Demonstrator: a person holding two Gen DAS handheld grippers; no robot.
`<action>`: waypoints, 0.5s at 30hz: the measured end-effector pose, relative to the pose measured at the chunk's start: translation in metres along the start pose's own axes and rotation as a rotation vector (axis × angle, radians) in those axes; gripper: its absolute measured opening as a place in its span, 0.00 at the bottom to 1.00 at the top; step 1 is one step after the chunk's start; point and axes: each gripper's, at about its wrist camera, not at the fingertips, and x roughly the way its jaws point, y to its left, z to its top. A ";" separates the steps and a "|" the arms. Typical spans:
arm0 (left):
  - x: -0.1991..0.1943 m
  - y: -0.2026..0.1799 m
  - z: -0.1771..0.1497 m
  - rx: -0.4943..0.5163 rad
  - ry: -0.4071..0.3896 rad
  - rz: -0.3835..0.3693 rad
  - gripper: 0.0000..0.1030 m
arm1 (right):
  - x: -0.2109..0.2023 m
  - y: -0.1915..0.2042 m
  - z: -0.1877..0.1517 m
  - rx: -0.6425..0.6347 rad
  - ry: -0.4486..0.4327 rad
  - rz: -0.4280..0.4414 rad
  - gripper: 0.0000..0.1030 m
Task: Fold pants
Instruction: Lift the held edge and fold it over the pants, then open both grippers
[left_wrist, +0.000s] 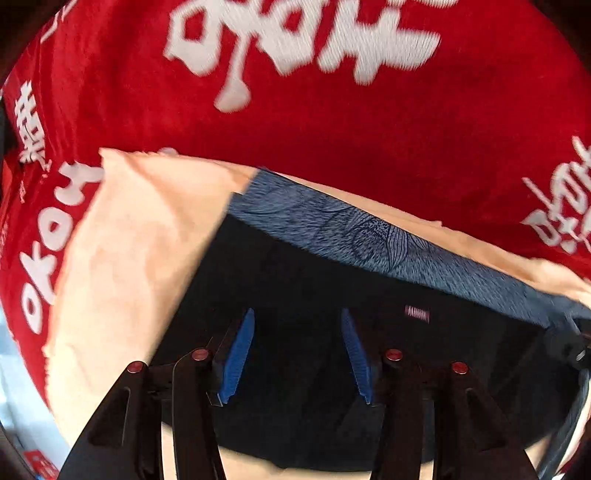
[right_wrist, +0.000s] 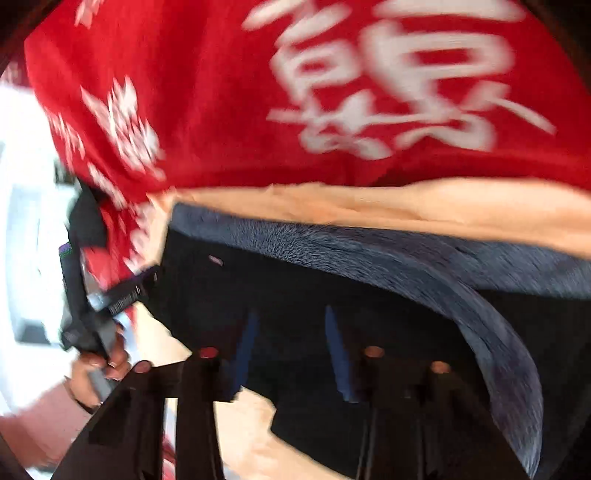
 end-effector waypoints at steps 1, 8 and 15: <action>0.009 -0.006 0.000 0.001 -0.018 0.040 0.49 | 0.011 0.003 0.004 -0.015 0.010 -0.024 0.36; 0.007 -0.015 -0.002 0.028 -0.048 0.102 0.52 | 0.007 -0.034 0.029 0.058 -0.111 -0.135 0.31; -0.044 -0.045 -0.037 0.091 -0.007 0.043 0.52 | -0.077 -0.053 -0.039 0.134 -0.173 -0.081 0.56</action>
